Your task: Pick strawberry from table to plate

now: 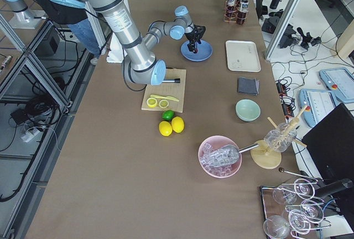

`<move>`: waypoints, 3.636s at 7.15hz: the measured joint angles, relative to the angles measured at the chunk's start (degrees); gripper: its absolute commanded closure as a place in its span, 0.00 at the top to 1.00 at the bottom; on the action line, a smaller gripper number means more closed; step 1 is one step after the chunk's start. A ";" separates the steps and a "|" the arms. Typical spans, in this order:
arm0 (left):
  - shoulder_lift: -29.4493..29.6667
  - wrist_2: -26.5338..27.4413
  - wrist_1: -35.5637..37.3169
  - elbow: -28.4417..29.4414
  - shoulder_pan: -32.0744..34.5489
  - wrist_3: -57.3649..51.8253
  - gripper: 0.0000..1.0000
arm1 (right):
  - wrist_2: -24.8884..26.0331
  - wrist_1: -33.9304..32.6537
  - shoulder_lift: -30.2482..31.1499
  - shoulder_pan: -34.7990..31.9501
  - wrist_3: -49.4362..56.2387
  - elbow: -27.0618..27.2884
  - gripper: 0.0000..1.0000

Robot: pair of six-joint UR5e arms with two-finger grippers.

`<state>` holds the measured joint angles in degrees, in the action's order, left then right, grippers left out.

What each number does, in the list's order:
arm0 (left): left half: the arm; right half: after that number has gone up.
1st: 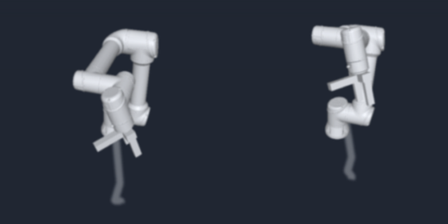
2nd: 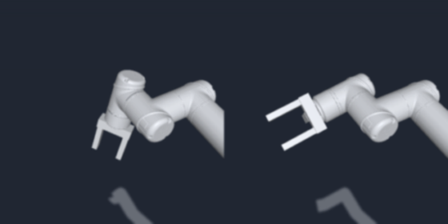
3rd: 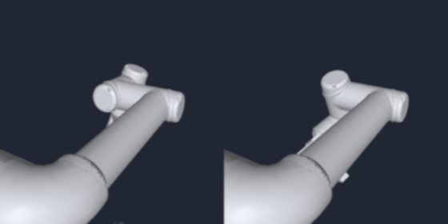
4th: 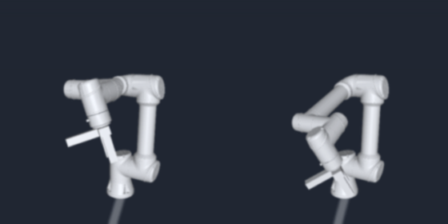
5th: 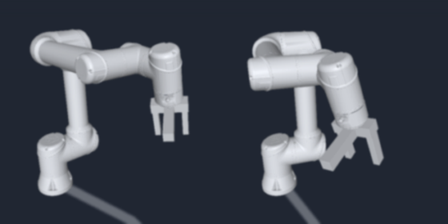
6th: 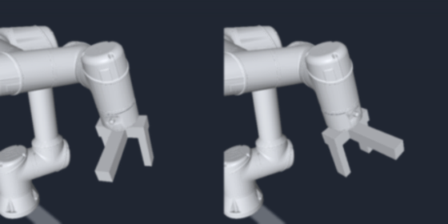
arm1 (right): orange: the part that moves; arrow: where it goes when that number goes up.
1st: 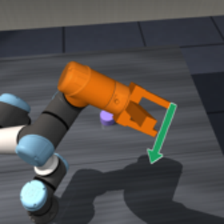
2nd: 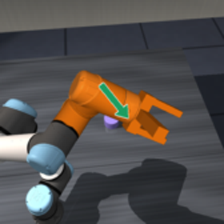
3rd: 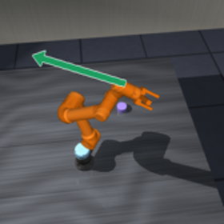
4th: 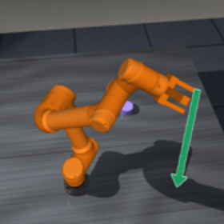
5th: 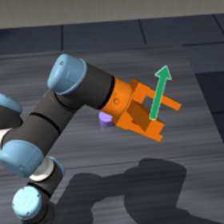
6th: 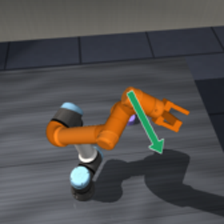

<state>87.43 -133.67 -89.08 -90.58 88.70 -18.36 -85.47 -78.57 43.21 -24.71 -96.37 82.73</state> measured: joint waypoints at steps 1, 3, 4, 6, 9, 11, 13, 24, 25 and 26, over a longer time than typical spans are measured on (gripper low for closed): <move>-0.31 -0.01 -0.08 -0.11 -0.01 -0.08 0.98 | -2.71 -3.03 0.11 -2.25 1.18 1.96 0.99; -0.51 -0.01 -0.13 -0.08 -0.01 -0.23 0.98 | -10.03 -9.46 1.84 -9.02 7.88 5.32 0.99; -0.55 -0.01 -0.15 -0.07 -0.02 -0.28 0.98 | -14.48 -10.66 5.48 -13.57 14.59 7.64 0.99; -0.59 -0.01 -0.23 -0.17 0.00 -0.35 0.98 | -20.72 -10.88 17.63 -22.40 32.68 14.53 0.99; -0.60 -0.01 -0.38 -0.21 0.00 -0.36 0.98 | -29.86 -10.63 32.55 -36.27 58.82 19.92 0.99; -0.60 -0.01 -0.39 -0.21 0.01 -0.36 0.98 | -36.41 -10.69 39.41 -47.65 79.70 18.76 0.99; -0.60 -0.01 -0.40 -0.20 0.03 -0.36 0.98 | -41.26 -10.67 41.87 -57.45 96.28 13.04 1.00; 0.17 -7.86 0.04 0.71 -0.12 0.27 0.98 | -42.32 -10.64 45.35 -68.14 106.93 2.01 1.00; -0.15 -8.39 -0.05 1.12 -0.03 0.21 0.98 | -42.32 -10.64 45.38 -68.12 106.95 2.01 1.00; -0.23 -7.96 -0.11 1.65 0.30 0.20 0.98 | -42.32 -10.64 45.38 -68.11 106.95 2.00 1.00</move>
<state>87.20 -141.63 -89.18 -88.93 89.00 -18.16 -127.79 -89.21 88.59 -92.82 10.58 84.73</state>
